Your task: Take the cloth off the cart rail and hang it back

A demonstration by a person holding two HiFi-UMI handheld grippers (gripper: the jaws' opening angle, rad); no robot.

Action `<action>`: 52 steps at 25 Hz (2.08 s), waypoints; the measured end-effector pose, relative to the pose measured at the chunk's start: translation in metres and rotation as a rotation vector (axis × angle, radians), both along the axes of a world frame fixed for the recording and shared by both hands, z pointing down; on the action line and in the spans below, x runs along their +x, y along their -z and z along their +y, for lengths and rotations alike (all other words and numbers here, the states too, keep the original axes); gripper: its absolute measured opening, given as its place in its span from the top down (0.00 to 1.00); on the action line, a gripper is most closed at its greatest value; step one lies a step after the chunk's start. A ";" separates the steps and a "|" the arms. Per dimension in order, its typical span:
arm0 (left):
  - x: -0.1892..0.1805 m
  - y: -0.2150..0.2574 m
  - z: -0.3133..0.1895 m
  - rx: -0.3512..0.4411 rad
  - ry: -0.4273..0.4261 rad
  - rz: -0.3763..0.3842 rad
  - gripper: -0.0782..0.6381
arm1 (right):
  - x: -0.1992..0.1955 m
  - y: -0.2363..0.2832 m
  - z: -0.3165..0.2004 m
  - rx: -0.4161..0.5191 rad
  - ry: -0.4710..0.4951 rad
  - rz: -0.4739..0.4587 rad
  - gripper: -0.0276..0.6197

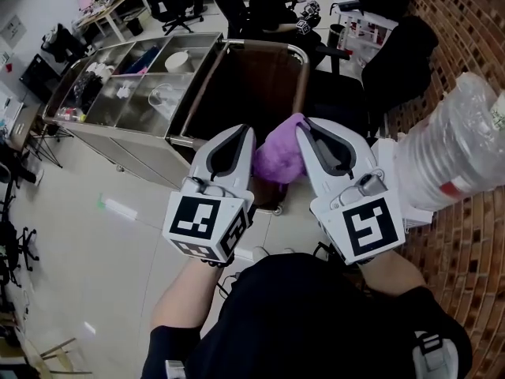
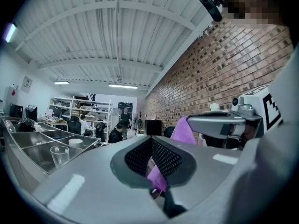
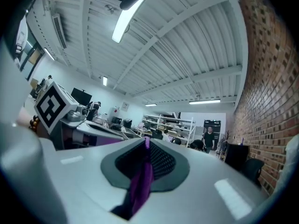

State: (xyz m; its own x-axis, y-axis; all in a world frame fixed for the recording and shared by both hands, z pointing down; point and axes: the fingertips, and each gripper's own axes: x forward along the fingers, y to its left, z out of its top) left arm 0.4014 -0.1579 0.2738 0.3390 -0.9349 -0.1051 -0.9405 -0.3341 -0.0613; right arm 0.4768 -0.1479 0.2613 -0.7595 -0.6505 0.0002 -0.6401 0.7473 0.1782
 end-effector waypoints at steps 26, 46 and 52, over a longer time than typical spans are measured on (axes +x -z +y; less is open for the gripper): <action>0.008 0.004 -0.005 0.001 0.033 -0.014 0.89 | 0.002 -0.003 -0.003 0.001 0.055 -0.016 0.92; -0.227 0.025 0.097 0.028 0.231 0.034 0.89 | -0.221 0.028 0.076 0.060 0.220 0.018 0.92; -0.306 0.007 0.128 0.047 0.327 0.036 0.89 | -0.310 0.025 0.099 0.146 0.338 -0.059 0.92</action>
